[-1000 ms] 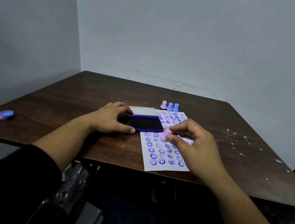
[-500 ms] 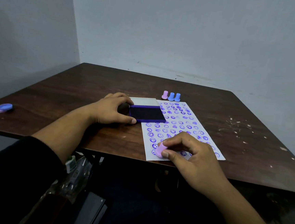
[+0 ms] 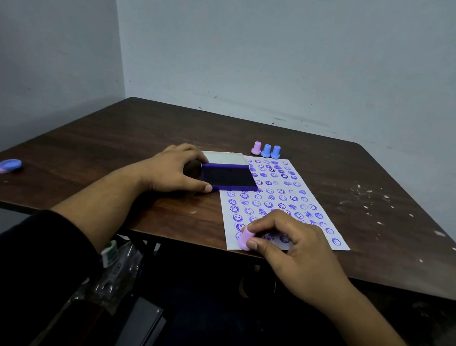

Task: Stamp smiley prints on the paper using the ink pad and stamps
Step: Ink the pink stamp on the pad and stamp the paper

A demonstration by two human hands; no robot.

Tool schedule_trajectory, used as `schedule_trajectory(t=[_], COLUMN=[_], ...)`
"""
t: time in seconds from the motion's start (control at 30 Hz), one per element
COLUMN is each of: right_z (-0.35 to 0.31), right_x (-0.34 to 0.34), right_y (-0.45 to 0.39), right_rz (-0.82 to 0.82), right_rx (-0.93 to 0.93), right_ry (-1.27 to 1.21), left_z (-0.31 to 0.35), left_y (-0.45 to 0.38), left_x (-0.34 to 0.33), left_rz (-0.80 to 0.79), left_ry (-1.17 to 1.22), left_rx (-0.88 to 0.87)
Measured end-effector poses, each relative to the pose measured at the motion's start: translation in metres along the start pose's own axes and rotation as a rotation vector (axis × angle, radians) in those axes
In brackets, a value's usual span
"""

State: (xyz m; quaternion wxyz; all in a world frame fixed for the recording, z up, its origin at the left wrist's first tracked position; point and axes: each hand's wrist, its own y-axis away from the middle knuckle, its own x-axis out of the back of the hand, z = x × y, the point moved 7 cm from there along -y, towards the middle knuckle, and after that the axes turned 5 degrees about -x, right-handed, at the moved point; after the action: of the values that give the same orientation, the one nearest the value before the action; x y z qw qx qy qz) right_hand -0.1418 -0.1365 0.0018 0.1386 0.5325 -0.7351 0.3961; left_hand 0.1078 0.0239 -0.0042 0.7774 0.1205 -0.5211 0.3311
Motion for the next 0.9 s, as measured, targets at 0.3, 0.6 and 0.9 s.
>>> schedule_trajectory(t=[0.3, 0.6, 0.9], right_z=[-0.008, -0.011, -0.013], right_x=[-0.004, -0.006, -0.006], right_y=[0.0, 0.003, 0.003], right_rz=[-0.009, 0.027, 0.033], right_rx=[0.066, 0.071, 0.083], right_ry=[0.109, 0.112, 0.127], left_z=[0.0, 0.001, 0.0], left_y=[0.0, -0.001, -0.001], left_x=[0.001, 0.001, 0.001], left_rz=[0.004, -0.002, 0.003], left_ry=[-0.001, -0.011, -0.018], left_rx=[-0.002, -0.005, -0.018])
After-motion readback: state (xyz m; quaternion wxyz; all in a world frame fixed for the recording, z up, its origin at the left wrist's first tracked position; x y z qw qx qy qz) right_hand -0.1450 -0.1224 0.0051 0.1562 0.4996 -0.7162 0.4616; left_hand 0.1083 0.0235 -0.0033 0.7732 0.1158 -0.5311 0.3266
